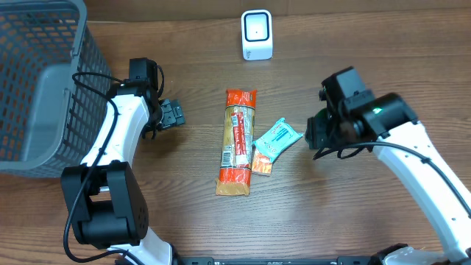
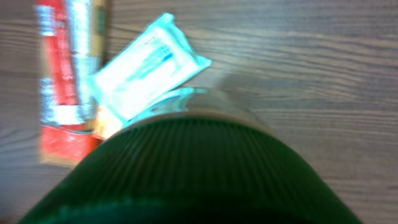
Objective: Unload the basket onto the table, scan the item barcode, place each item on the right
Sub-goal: 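Lift the jar and carry it up to the white scanner, then hold the jar's label in front of the white scanner, then carry the jar to the right side of the table and release it, then reach the right gripper to the wipes pack and grasp it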
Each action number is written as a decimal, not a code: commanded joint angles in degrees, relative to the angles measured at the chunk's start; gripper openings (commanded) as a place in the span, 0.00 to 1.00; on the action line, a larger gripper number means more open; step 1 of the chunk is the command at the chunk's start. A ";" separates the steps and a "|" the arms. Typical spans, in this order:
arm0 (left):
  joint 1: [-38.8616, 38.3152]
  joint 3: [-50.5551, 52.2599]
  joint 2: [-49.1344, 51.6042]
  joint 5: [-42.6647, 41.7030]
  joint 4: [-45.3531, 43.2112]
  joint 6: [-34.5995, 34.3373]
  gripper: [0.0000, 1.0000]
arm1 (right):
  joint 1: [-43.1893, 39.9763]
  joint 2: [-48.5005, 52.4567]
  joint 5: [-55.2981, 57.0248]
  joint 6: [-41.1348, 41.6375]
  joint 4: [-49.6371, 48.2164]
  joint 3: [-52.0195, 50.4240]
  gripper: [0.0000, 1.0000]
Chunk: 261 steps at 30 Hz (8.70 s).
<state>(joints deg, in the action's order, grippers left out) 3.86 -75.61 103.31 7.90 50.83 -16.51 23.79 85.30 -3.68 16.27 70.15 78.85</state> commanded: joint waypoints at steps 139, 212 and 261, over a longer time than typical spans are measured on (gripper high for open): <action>0.26 0.17 -0.22 -0.46 -0.09 0.24 1.00 | -0.07 36.17 14.16 -7.52 -36.24 42.75 0.14; 0.26 0.17 -0.22 -0.46 -0.09 0.24 1.00 | -3.91 10.23 -12.46 -0.02 -8.55 -2.49 0.77; 0.26 0.17 -0.22 -0.46 -0.09 0.24 1.00 | 23.34 21.57 21.16 -1.46 -37.44 -12.85 0.62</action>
<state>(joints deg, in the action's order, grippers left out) 3.86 -75.53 103.31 7.90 50.81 -16.51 47.29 106.63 16.93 16.01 33.52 67.05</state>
